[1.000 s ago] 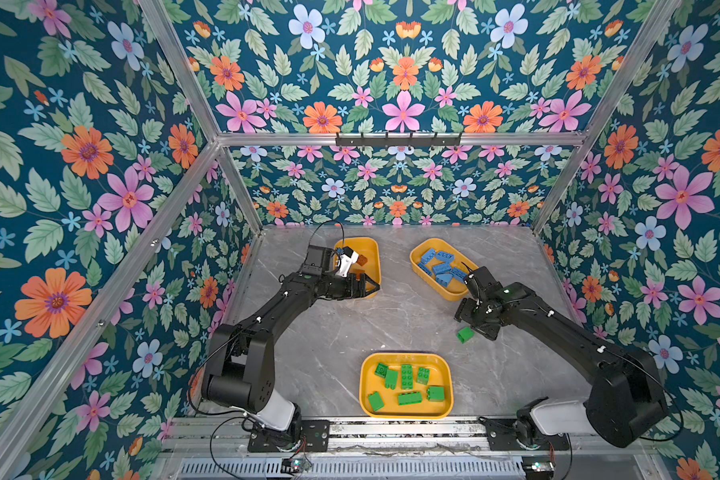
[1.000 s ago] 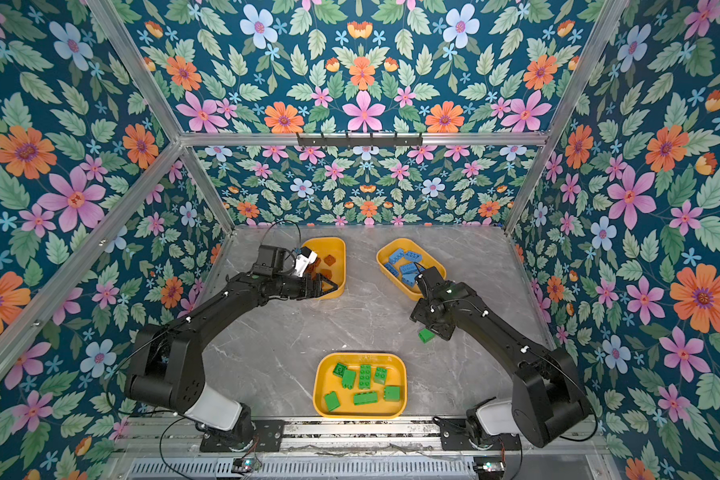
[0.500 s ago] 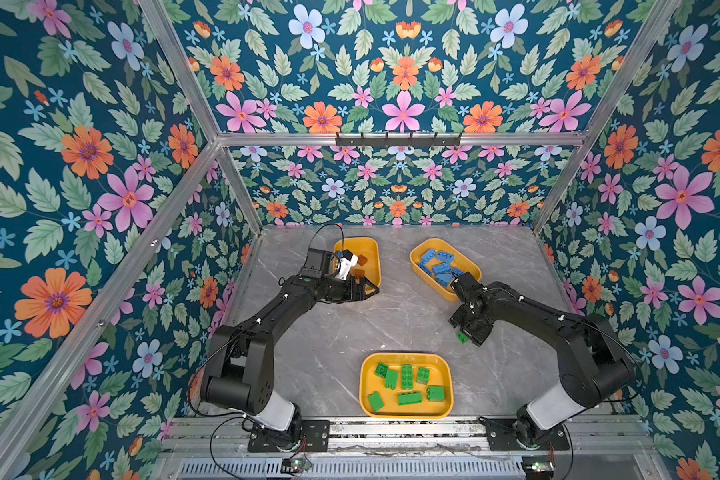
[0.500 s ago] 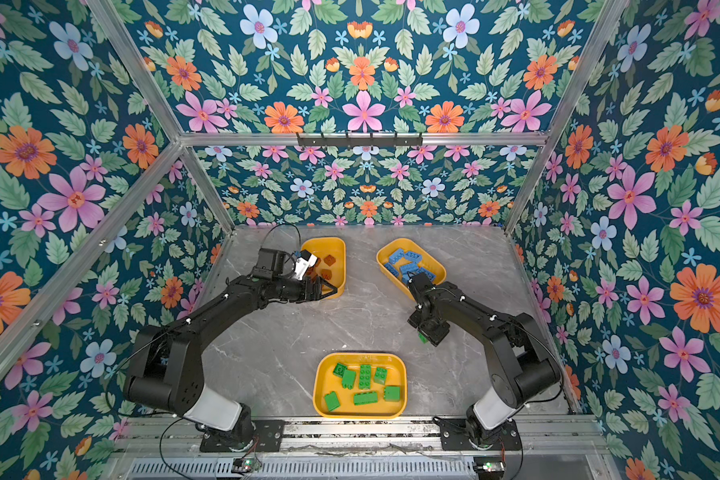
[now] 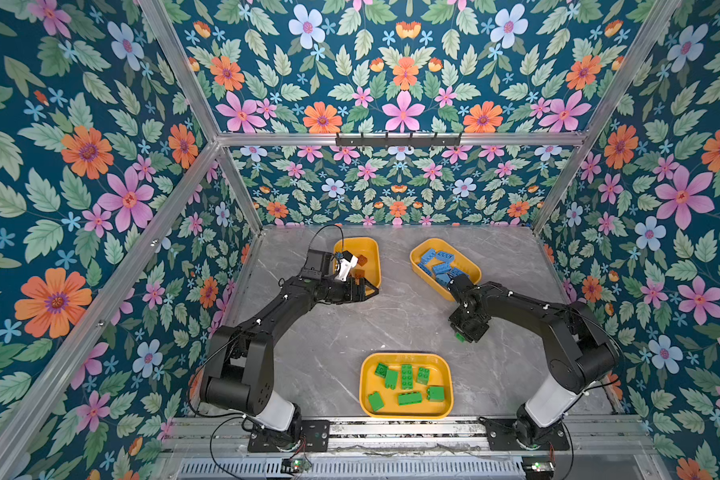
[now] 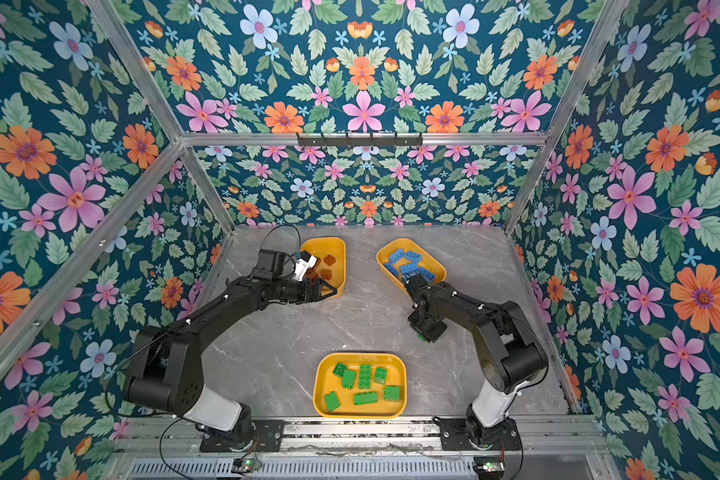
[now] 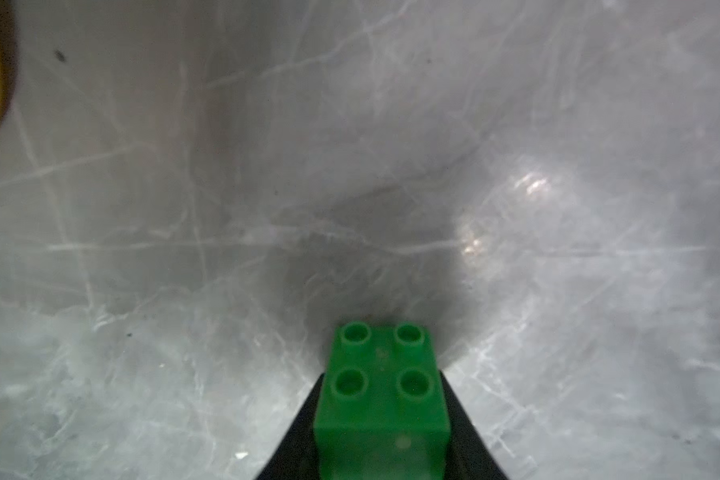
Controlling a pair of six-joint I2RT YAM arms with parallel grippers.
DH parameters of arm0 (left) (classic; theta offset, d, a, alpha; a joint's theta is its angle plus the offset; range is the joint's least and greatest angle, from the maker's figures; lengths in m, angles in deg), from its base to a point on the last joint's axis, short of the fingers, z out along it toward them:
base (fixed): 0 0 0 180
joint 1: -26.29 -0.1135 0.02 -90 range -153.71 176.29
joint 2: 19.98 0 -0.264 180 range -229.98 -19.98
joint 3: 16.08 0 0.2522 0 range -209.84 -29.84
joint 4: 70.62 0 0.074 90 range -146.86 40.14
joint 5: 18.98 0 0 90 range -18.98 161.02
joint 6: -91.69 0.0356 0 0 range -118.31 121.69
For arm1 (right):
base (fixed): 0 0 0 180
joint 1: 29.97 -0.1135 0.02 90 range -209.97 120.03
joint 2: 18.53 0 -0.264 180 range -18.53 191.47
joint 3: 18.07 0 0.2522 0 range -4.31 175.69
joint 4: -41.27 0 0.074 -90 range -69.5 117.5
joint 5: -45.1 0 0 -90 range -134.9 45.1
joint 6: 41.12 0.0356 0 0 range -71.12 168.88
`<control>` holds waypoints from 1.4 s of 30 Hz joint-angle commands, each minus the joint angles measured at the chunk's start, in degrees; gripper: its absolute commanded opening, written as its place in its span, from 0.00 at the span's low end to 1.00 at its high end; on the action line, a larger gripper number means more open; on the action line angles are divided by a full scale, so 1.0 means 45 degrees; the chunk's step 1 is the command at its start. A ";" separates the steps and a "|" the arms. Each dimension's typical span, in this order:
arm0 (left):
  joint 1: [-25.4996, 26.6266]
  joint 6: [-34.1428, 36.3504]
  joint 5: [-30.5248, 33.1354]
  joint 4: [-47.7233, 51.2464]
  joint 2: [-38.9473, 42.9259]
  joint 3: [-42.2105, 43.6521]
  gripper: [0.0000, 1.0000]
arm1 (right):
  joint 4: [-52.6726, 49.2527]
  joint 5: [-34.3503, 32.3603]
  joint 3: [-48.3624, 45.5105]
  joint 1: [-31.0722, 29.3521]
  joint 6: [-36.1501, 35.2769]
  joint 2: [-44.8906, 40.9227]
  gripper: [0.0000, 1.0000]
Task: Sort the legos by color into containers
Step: 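Reach the right gripper to the last green brick and grasp it, then carry the last green brick into the green-brick bin and open the right gripper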
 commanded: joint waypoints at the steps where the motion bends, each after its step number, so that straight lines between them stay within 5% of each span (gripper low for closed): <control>1: -0.0035 0.0236 0.0012 -0.0035 0.0077 -0.0081 0.92 | -0.0191 -0.0084 0.0007 -0.0014 -0.0410 -0.0291 0.31; 9: -0.0057 0.0321 0.0041 0.0198 -0.0045 -0.0438 0.92 | -0.1498 -0.0080 0.1118 -0.0747 -0.3098 -0.1990 0.27; 22: -0.0092 0.0354 0.0217 0.0514 0.0077 -0.0628 0.92 | -0.2454 0.0410 0.2063 -0.5420 -0.7918 -0.3145 0.27; 30: -0.0110 0.0334 0.0297 0.0538 0.0442 -0.0250 0.92 | -0.2426 0.0908 0.1222 -0.7072 -0.8043 -0.2933 0.27; 42: -0.0116 0.0492 0.0200 0.0618 0.0476 0.0110 0.92 | -0.3155 0.0304 0.0559 -0.7277 -0.6686 -0.2809 0.27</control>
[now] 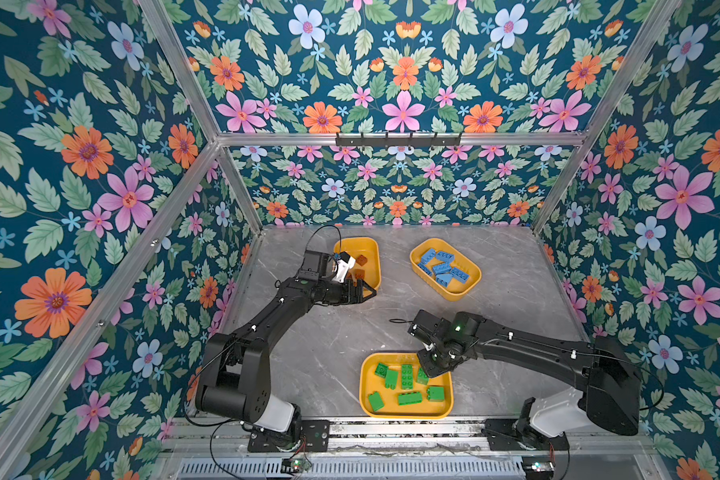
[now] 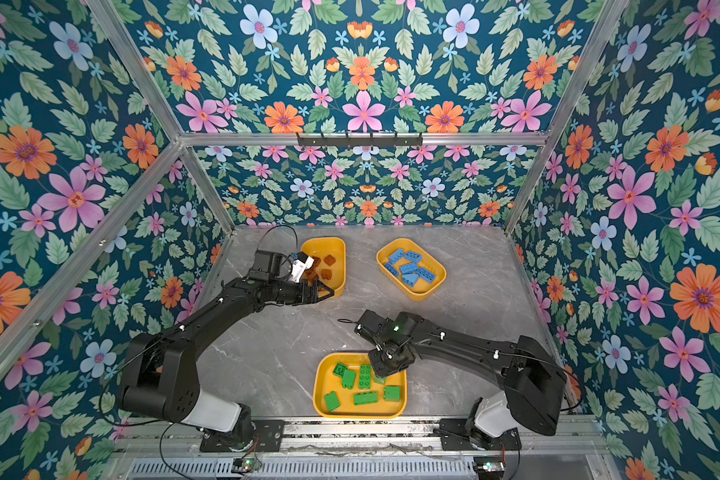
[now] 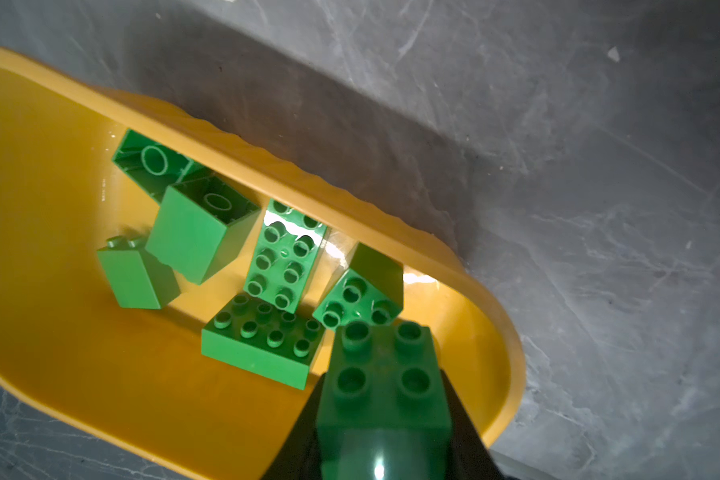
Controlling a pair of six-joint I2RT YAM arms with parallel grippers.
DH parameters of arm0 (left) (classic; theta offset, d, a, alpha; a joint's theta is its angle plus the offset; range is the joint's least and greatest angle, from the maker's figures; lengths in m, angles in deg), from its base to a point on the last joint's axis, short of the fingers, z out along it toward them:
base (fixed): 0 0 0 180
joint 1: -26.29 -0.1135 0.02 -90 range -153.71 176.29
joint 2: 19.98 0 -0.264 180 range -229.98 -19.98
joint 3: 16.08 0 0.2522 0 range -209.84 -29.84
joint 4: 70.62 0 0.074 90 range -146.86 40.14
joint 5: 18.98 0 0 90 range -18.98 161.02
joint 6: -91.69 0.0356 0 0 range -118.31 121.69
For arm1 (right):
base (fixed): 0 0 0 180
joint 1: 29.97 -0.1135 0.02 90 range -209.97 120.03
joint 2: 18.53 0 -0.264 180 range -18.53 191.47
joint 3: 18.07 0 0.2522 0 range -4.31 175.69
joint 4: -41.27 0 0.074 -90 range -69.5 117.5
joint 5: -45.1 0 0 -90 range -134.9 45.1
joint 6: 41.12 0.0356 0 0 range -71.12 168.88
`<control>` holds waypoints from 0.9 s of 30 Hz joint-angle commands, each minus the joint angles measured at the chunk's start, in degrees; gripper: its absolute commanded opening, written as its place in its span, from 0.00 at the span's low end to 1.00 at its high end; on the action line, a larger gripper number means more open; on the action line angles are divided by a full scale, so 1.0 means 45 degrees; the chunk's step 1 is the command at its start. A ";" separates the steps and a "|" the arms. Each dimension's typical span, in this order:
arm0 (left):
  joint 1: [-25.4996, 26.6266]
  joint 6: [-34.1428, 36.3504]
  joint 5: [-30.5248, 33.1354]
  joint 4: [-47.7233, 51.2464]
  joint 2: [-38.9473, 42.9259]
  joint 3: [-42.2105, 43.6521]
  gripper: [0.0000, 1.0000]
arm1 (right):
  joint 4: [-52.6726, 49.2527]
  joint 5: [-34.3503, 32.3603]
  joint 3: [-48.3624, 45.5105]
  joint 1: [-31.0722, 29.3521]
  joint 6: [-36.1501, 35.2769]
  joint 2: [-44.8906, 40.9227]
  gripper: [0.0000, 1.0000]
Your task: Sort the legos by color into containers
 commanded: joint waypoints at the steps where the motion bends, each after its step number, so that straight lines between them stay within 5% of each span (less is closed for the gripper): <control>1: -0.0005 0.0261 -0.0054 -0.0004 -0.0107 -0.0035 0.92 | -0.0791 -0.0623 -0.0016 -0.0010 0.0719 -0.0003 0.28; 10: -0.0004 0.0418 -0.0101 0.0207 -0.0363 -0.0449 0.92 | -0.0900 -0.0415 0.0101 -0.0008 0.0663 -0.0003 0.50; 18: -0.0023 0.0564 0.0173 0.0566 -0.0174 -0.0619 0.92 | -0.1702 -0.0729 0.0496 0.0223 0.0810 -0.0948 0.55; 27: -0.0102 0.1425 0.1855 0.1918 0.0370 -0.1207 0.92 | -0.1171 0.0311 0.1223 0.3562 -0.1745 -0.2429 0.70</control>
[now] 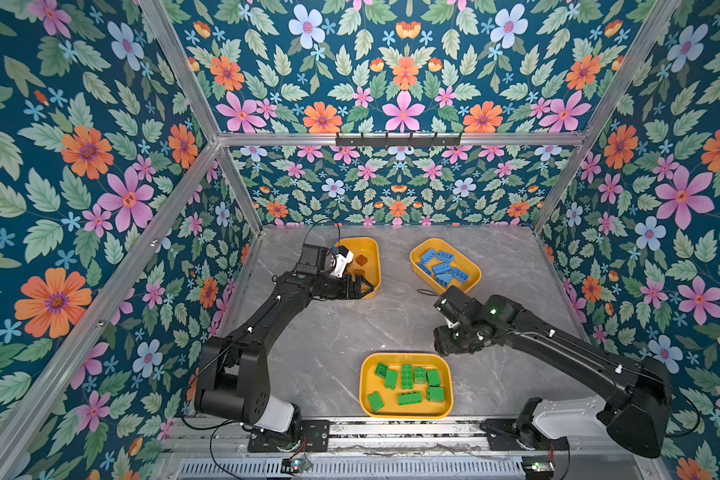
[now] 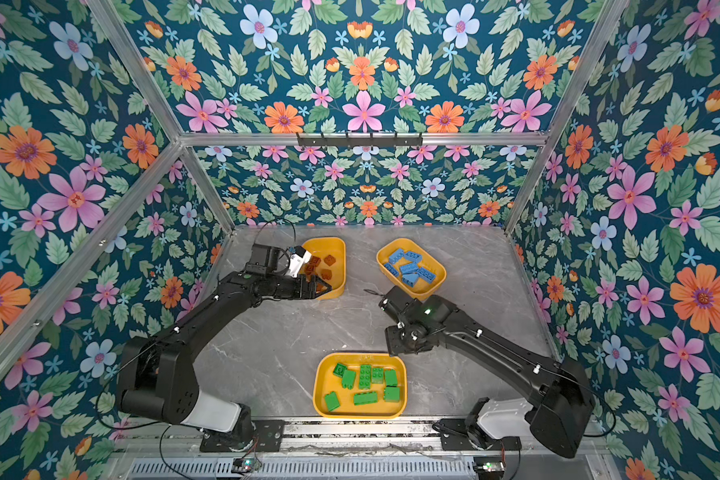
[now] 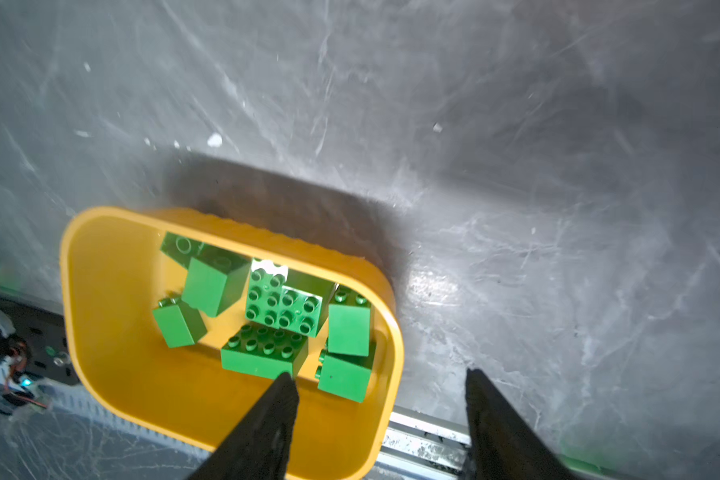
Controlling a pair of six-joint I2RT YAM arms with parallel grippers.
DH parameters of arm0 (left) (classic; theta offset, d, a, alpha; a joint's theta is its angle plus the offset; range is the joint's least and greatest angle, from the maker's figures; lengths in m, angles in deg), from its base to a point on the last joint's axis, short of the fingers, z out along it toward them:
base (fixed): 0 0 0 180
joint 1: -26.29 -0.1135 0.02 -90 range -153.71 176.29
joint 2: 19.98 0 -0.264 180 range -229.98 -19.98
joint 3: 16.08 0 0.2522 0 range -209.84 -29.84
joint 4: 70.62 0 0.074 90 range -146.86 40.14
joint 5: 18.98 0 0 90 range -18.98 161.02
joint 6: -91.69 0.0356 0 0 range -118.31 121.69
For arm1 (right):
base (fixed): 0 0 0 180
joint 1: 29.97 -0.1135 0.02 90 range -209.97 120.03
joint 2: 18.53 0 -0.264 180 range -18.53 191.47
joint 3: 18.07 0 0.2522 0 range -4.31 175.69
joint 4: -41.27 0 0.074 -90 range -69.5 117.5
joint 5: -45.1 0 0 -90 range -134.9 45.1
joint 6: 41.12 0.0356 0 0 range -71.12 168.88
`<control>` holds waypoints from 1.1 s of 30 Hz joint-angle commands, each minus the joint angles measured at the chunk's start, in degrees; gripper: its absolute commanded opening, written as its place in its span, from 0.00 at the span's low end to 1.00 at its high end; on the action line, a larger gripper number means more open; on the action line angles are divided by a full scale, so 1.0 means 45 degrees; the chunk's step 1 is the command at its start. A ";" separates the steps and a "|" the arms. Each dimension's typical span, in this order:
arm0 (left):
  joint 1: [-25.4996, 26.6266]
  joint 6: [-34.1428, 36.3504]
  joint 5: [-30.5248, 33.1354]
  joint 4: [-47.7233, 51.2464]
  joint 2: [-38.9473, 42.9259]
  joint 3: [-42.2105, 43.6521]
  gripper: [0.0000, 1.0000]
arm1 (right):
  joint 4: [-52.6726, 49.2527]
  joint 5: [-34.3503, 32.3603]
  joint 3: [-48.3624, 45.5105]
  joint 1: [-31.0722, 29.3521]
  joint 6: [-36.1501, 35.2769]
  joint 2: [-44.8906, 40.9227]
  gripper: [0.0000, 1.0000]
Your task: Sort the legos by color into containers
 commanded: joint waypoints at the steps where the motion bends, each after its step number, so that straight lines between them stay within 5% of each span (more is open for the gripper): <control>1: -0.0048 0.0657 0.1010 0.0736 0.0184 -0.0233 0.92 | 0.0328 0.0750 0.0224 0.1105 -0.1923 -0.0339 0.73; 10: -0.0144 0.2225 0.3585 0.1521 0.0749 -0.0706 0.94 | 0.2791 0.3282 0.0105 0.4595 -0.5553 -0.0946 0.88; 18: -0.0790 0.3441 0.6349 -0.1111 0.1079 0.0795 0.99 | 0.7623 0.3484 -0.2869 0.7103 -0.6296 -0.1617 0.95; 28: -0.1581 0.3943 0.8903 -0.7818 0.0418 0.4865 1.00 | 1.4306 -0.0328 -0.7318 0.7781 -0.6684 -0.1813 0.99; 33: -0.1620 0.3790 0.9233 -1.0711 -0.0225 0.5999 1.00 | 1.6000 -0.1503 -0.7897 0.8026 -0.7019 -0.0980 0.99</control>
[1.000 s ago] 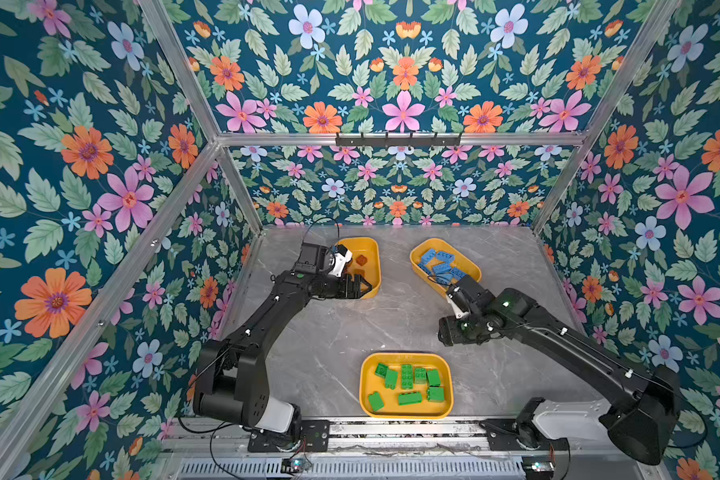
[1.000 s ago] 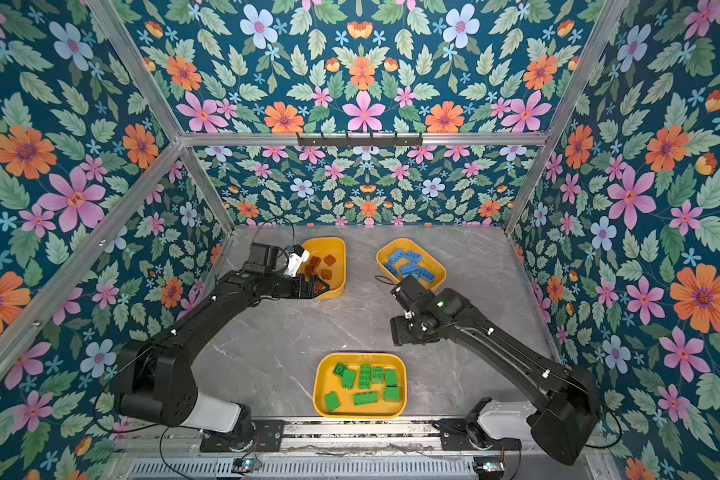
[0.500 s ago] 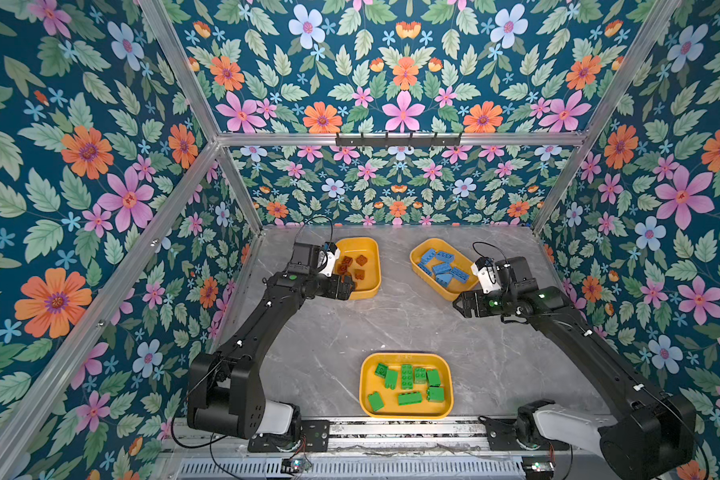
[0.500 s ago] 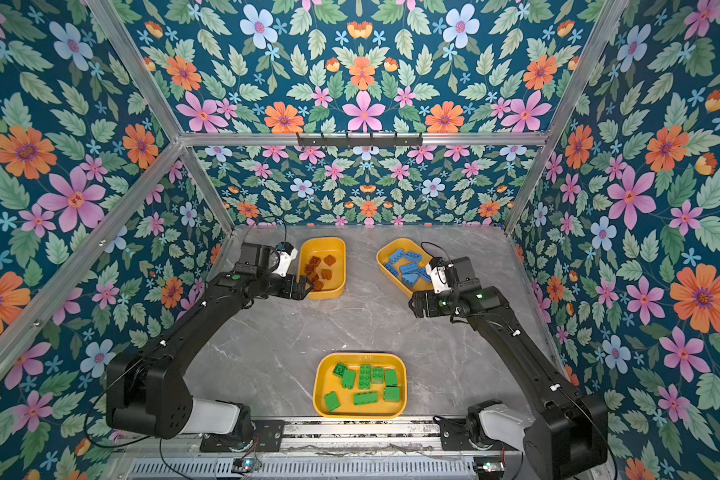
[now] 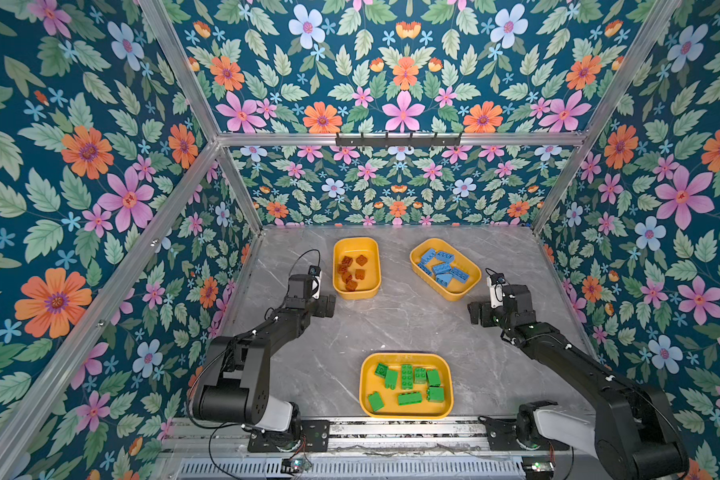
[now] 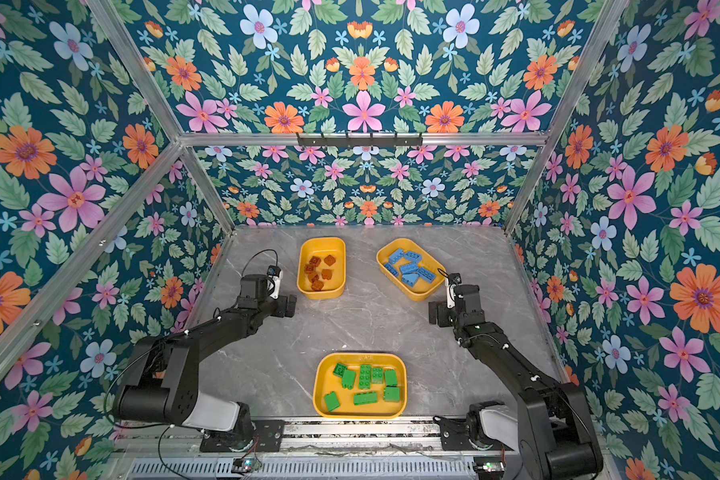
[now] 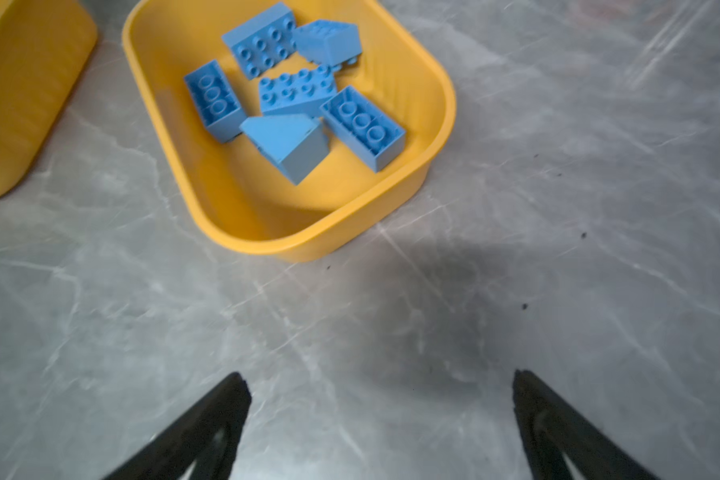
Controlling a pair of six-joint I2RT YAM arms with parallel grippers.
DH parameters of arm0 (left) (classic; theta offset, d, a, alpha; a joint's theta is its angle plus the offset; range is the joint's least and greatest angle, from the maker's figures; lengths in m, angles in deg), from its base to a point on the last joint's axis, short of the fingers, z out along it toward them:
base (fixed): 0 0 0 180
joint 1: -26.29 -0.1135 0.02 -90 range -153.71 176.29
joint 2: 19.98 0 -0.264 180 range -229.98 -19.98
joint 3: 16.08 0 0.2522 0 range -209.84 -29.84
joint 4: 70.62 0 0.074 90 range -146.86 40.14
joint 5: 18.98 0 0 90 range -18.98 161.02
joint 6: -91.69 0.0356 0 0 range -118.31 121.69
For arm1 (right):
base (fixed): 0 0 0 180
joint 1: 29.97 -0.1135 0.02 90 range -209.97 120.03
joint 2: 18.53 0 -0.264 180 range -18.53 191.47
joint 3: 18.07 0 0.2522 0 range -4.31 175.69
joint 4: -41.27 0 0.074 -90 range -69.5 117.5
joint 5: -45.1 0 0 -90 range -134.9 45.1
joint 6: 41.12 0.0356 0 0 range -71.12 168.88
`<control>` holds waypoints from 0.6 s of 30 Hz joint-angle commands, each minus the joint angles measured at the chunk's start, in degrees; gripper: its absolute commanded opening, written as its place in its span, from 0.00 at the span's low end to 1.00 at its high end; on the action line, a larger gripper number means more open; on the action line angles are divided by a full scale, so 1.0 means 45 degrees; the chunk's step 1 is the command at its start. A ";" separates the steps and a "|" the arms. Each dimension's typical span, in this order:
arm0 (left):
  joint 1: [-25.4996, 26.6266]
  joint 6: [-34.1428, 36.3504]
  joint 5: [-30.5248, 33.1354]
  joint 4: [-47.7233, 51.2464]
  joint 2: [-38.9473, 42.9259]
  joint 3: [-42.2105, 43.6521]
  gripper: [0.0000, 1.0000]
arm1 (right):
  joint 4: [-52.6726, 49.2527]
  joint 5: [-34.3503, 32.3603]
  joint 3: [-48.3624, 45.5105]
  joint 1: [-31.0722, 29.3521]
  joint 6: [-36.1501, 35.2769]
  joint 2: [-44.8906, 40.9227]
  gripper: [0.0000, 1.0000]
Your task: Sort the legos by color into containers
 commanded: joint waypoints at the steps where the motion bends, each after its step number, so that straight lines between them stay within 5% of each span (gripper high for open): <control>1: -0.0027 -0.0007 0.0894 -0.3344 -0.0267 0.0348 1.00 | 0.2659 -0.1177 -0.0320 0.0383 -0.0190 0.0457 0.99; 18: -0.0162 0.0553 0.1867 -1.1006 -0.0625 0.3768 1.00 | 1.0101 0.0546 -0.3054 0.1815 -0.0658 0.2347 0.99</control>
